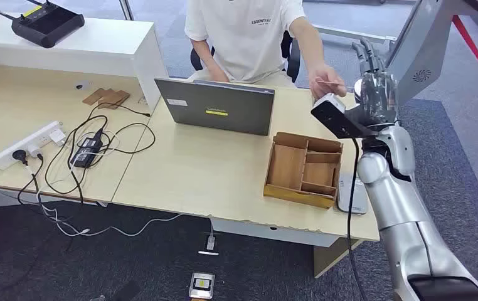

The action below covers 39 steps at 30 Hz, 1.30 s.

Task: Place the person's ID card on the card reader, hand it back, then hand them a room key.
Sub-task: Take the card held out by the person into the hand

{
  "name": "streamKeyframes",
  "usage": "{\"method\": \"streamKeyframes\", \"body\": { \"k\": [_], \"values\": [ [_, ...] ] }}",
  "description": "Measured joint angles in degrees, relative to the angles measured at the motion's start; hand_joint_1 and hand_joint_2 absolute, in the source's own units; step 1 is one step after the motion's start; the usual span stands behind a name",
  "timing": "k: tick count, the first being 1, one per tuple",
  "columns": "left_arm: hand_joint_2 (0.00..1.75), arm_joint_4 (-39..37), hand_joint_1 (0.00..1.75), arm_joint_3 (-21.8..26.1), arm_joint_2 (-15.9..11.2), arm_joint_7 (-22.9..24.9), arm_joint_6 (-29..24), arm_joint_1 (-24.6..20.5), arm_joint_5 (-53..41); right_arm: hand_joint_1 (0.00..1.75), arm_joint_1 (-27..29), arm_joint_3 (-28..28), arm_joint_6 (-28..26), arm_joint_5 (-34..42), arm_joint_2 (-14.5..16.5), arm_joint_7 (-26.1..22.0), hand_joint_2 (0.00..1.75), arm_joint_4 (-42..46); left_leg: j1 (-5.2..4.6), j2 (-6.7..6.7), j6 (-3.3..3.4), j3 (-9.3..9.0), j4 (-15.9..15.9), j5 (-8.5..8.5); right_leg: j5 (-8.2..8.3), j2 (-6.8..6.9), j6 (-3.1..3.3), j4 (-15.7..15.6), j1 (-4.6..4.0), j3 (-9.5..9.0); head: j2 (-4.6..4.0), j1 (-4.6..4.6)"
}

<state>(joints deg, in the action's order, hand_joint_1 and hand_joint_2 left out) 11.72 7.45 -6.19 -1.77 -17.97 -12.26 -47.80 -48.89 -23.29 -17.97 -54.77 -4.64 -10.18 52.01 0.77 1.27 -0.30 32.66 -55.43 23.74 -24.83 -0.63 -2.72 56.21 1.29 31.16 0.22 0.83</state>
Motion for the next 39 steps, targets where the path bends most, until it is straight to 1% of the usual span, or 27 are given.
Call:
{"method": "streamKeyframes", "body": {
  "k": [7,13,14,15,17,18,19,28,32,33,35,37,39],
  "values": [
    [0.0,0.0,0.0,-0.49,0.0,0.07,-0.01,0.11,-0.02,0.0,-1.91,-1.92,0.23,-1.81,0.23,0.71,1.75,-7.94,0.0,0.02,0.0,0.02,0.0,0.0,-0.01,0.05,0.0,-0.01,0.0,0.01,0.0,0.01],
    [0.0,0.0,0.0,-0.89,0.0,0.31,-0.02,0.11,0.0,0.0,-3.18,-2.48,-0.74,-1.11,0.25,0.63,1.75,-12.73,-0.01,0.01,0.0,0.01,-0.01,0.0,0.0,0.05,0.0,-0.02,0.01,0.01,0.0,0.0],
    [0.0,0.0,0.0,-0.91,0.0,0.36,-0.02,0.11,0.0,0.25,-3.33,-2.5,-1.21,-0.82,0.26,0.51,1.75,-13.33,-0.01,0.01,0.0,0.0,-0.01,0.0,0.0,0.04,0.0,-0.02,0.01,0.02,0.0,0.0],
    [0.0,0.0,0.0,-0.94,0.0,0.4,-0.02,0.1,0.0,0.65,-3.47,-2.51,-1.71,-0.59,0.28,0.38,1.75,-13.85,0.0,0.01,0.0,0.0,-0.01,0.0,0.0,0.04,0.0,-0.02,0.01,0.02,0.0,0.0],
    [0.0,0.0,0.0,-1.04,0.0,0.43,-0.02,0.09,-0.01,1.52,-3.69,-2.51,-2.66,-0.18,0.31,0.18,1.75,-14.67,0.0,0.0,0.0,-0.01,-0.01,0.0,0.0,0.04,0.0,-0.01,0.01,0.02,0.0,0.0],
    [0.0,0.0,0.0,-1.13,0.0,0.44,-0.01,0.08,-0.03,1.71,-3.76,-2.51,-3.02,0.04,0.31,0.03,1.75,-14.94,0.0,0.0,0.0,-0.01,-0.01,0.0,0.0,0.04,0.0,-0.01,0.01,0.02,0.0,0.0],
    [0.0,0.0,0.0,-1.22,0.0,0.45,-0.01,0.06,-0.06,1.75,-3.83,-2.51,-3.34,0.29,0.31,-0.13,1.75,-15.18,0.0,0.0,0.0,-0.01,-0.01,0.0,0.0,0.04,0.0,-0.01,0.0,0.02,0.0,0.0],
    [0.0,0.02,0.0,-1.85,0.0,0.49,0.19,-0.03,-0.17,1.75,-4.47,-2.51,-4.48,1.26,0.37,-1.06,1.75,-17.19,0.0,-0.01,0.0,-0.01,-0.01,0.0,0.0,0.04,0.0,-0.01,0.01,0.02,0.0,0.0],
    [0.0,0.04,0.0,-1.99,0.0,0.57,0.22,-0.07,-0.19,1.56,-4.52,-2.48,-4.79,1.48,0.53,-1.35,1.75,-17.83,0.0,-0.02,0.0,-0.01,-0.01,0.0,0.0,0.04,0.0,-0.01,0.01,0.02,0.0,0.0],
    [0.0,0.04,0.0,-2.05,0.0,0.61,0.22,-0.07,-0.2,1.54,-4.53,-2.48,-4.89,1.5,0.57,-1.39,1.75,-17.97,0.0,-0.02,0.0,-0.02,-0.01,0.0,0.0,0.04,0.0,-0.01,0.01,0.02,0.0,0.0],
    [0.0,0.05,0.0,-2.2,0.0,0.7,0.22,-0.09,-0.21,1.55,-4.55,-2.48,-5.16,1.58,0.68,-1.43,1.75,-18.31,0.0,-0.02,0.0,-0.02,-0.01,0.0,0.0,0.03,0.0,-0.01,0.01,0.02,0.0,0.01],
    [0.0,0.06,0.0,-2.28,0.0,0.74,0.22,-0.1,-0.22,1.6,-4.55,-2.48,-5.39,1.67,0.78,-1.46,1.75,-18.63,0.0,-0.02,0.0,-0.02,-0.01,0.0,0.0,0.03,0.0,-0.01,0.01,0.02,0.0,0.01],
    [0.0,0.07,0.0,-2.31,0.0,0.76,0.22,-0.11,-0.24,1.68,-4.55,-2.48,-5.46,1.79,0.87,-1.51,1.75,-18.89,0.0,-0.02,0.0,-0.02,-0.01,0.0,0.0,0.03,0.0,-0.01,0.0,0.02,0.0,0.0]
  ]
}}
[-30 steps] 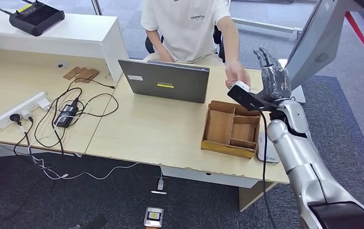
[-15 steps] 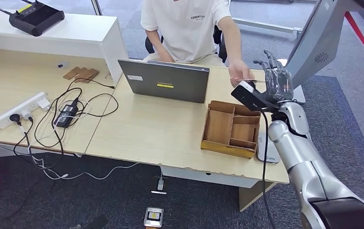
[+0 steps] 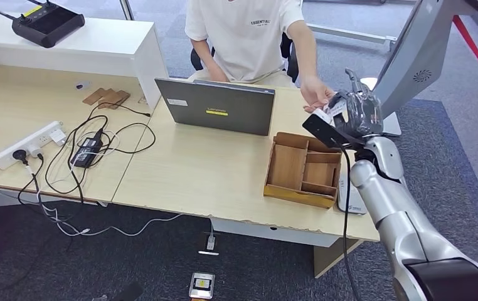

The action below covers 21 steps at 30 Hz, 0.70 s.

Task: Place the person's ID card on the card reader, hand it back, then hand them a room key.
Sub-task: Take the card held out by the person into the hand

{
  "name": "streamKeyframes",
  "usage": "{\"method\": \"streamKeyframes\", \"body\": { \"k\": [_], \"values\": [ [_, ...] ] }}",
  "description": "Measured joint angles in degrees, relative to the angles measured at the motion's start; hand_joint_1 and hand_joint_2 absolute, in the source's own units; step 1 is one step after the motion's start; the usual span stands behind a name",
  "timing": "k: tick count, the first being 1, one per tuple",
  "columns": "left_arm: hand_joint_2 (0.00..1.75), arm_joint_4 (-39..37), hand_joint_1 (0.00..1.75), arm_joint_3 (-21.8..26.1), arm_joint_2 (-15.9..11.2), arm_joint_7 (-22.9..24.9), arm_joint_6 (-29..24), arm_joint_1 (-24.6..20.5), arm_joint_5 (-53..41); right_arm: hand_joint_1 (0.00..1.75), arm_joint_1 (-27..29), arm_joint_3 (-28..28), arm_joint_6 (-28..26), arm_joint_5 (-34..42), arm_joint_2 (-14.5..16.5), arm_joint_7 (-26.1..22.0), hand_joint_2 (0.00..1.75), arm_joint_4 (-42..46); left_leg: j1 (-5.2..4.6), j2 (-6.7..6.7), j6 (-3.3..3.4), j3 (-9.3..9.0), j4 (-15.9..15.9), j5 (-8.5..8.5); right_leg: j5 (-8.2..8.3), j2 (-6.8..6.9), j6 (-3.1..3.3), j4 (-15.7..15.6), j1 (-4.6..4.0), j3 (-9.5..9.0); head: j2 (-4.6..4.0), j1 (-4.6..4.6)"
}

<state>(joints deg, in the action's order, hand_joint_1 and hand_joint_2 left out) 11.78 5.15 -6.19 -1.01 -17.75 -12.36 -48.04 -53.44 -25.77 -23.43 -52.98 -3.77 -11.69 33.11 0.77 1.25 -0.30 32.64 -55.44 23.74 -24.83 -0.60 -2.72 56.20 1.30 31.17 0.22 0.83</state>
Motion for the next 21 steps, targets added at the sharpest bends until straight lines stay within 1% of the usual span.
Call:
{"method": "streamKeyframes", "body": {
  "k": [2,7,12,17,21],
  "values": [
    [0.0,0.01,0.0,-0.02,0.0,0.02,0.0,-0.01,-0.03,1.75,0.0,0.0,0.02,0.16,0.1,-0.05,1.75,-0.2,0.0,0.0,0.0,0.0,0.0,0.0,0.0,0.0,0.0,0.0,0.0,0.0,0.0,0.0],
    [0.0,0.05,0.0,-0.05,0.0,0.13,0.0,-0.05,-0.2,1.75,0.0,0.0,0.61,0.63,0.08,-0.14,1.75,-0.44,0.0,-0.01,0.0,0.0,0.0,0.0,0.0,0.0,0.0,-0.01,0.0,0.01,0.0,-0.01],
    [0.0,0.07,0.0,-0.05,0.0,0.04,-0.05,0.02,0.43,1.75,0.01,0.14,1.51,1.4,-0.56,-0.14,1.75,-0.4,0.0,-0.01,0.0,0.0,-0.01,0.0,0.0,0.0,0.0,-0.01,0.0,0.01,0.0,0.01],
    [0.0,0.07,0.0,-0.05,-0.02,-0.17,-0.39,0.38,1.4,1.75,0.04,0.39,1.91,2.05,-1.81,-0.4,1.75,-0.37,0.0,-0.01,0.0,0.0,-0.01,0.0,0.0,0.0,0.0,-0.01,0.01,0.01,0.0,0.0],
    [0.0,0.07,0.0,-0.05,-0.04,-0.45,-1.06,0.74,2.12,1.75,0.45,0.77,2.47,2.75,-3.57,-0.33,1.75,-0.26,-0.01,0.01,0.0,-0.01,-0.02,0.0,0.0,0.0,0.0,-0.03,0.01,0.0,0.0,-0.01]
  ]
}}
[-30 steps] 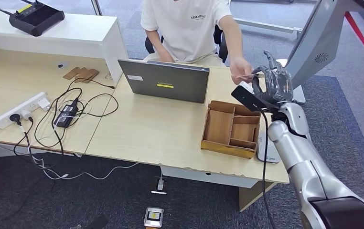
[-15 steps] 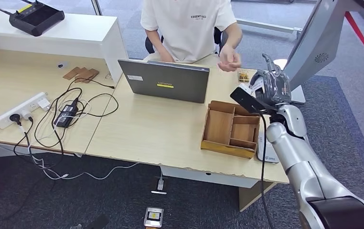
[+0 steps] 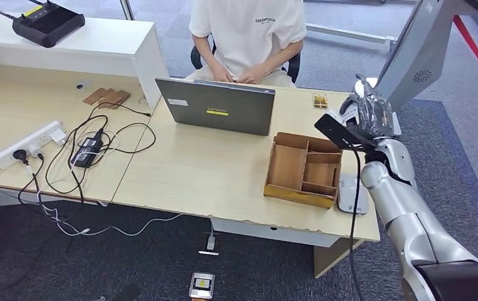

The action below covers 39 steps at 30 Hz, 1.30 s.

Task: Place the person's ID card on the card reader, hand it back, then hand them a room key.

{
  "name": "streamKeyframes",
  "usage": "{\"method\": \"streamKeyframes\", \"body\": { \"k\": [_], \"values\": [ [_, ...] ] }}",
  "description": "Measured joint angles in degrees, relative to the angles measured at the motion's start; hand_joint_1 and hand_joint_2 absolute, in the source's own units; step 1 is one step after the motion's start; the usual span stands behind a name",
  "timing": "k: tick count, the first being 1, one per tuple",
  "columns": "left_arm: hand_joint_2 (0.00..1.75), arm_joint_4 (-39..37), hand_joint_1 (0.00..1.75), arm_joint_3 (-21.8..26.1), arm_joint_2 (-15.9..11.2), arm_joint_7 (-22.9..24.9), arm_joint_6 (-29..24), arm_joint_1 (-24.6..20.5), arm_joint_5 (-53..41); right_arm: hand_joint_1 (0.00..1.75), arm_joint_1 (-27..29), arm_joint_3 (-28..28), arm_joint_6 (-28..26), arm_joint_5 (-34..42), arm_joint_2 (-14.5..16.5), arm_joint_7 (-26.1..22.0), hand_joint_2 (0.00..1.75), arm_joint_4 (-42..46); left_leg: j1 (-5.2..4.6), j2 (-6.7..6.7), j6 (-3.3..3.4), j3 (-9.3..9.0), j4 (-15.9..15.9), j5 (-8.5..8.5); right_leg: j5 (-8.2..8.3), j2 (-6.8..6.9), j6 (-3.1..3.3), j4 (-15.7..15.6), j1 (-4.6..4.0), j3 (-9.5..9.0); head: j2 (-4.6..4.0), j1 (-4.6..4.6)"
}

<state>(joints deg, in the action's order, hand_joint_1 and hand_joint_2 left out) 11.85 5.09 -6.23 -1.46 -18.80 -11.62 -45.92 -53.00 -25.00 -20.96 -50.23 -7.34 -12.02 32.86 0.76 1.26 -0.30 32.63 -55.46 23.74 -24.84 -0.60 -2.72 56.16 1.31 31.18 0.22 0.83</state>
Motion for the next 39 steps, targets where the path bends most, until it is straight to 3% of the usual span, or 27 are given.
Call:
{"method": "streamKeyframes", "body": {
  "k": [15,39],
  "values": [
    [0.0,-0.02,0.0,0.02,-0.34,-0.54,-0.76,1.59,1.39,1.75,5.79,1.69,0.57,1.92,-5.89,0.35,1.75,1.44,0.0,-0.01,0.0,0.0,0.01,0.01,0.0,-0.05,0.0,0.0,0.0,0.02,0.0,0.01],
    [0.0,-0.02,0.0,0.02,-0.7,-0.12,-0.85,1.57,1.15,1.75,12.97,1.74,2.28,-1.29,-5.7,0.92,1.75,1.68,0.0,-0.02,0.01,0.01,0.02,0.01,0.0,-0.03,0.0,0.0,-0.01,-0.01,0.0,0.01]
  ]
}}
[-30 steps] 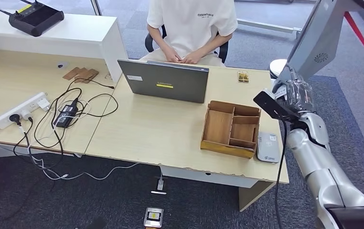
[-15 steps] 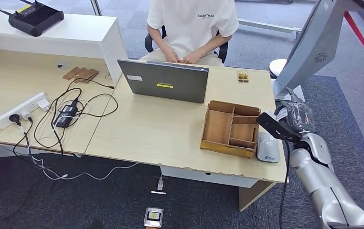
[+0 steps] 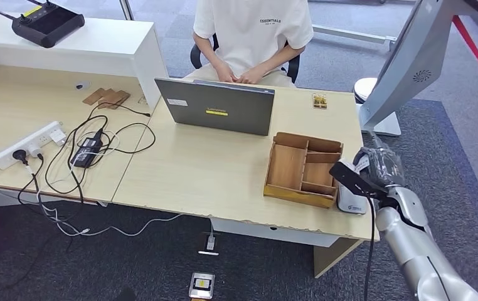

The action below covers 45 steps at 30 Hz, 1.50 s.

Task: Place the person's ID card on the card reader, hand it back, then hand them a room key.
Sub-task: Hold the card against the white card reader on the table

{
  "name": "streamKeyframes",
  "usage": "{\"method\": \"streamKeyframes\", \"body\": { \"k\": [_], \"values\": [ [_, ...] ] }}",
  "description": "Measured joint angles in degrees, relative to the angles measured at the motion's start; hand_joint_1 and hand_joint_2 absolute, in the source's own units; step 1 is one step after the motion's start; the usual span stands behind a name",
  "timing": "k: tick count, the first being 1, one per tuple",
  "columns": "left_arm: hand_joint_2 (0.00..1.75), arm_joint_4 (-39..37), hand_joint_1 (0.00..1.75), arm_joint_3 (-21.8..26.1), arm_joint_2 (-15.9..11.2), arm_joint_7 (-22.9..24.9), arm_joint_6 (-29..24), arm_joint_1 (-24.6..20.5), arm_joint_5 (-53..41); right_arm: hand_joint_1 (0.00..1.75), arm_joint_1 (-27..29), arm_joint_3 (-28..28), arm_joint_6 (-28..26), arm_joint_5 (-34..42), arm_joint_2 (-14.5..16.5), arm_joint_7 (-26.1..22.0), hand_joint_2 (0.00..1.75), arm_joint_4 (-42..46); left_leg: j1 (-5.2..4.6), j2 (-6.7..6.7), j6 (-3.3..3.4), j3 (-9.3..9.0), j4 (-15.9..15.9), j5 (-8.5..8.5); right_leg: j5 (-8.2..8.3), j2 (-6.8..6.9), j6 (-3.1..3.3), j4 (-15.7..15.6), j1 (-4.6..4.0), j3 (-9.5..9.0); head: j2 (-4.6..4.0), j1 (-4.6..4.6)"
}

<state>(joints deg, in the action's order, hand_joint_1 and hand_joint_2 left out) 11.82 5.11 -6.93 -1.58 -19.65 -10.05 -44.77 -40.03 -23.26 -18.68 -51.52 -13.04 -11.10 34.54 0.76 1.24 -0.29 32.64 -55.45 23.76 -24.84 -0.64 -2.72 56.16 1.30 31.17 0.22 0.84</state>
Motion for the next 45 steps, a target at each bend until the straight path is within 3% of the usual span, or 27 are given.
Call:
{"method": "streamKeyframes", "body": {
  "k": [45],
  "values": [
    [0.0,0.0,0.0,0.0,-0.39,0.54,-0.52,0.25,-0.31,1.75,2.8,-0.02,0.4,0.62,1.36,-0.56,1.75,-5.95,0.0,-0.01,0.0,0.0,0.0,0.0,0.0,0.0,0.0,0.0,0.0,0.0,0.0,0.0]
  ]
}}
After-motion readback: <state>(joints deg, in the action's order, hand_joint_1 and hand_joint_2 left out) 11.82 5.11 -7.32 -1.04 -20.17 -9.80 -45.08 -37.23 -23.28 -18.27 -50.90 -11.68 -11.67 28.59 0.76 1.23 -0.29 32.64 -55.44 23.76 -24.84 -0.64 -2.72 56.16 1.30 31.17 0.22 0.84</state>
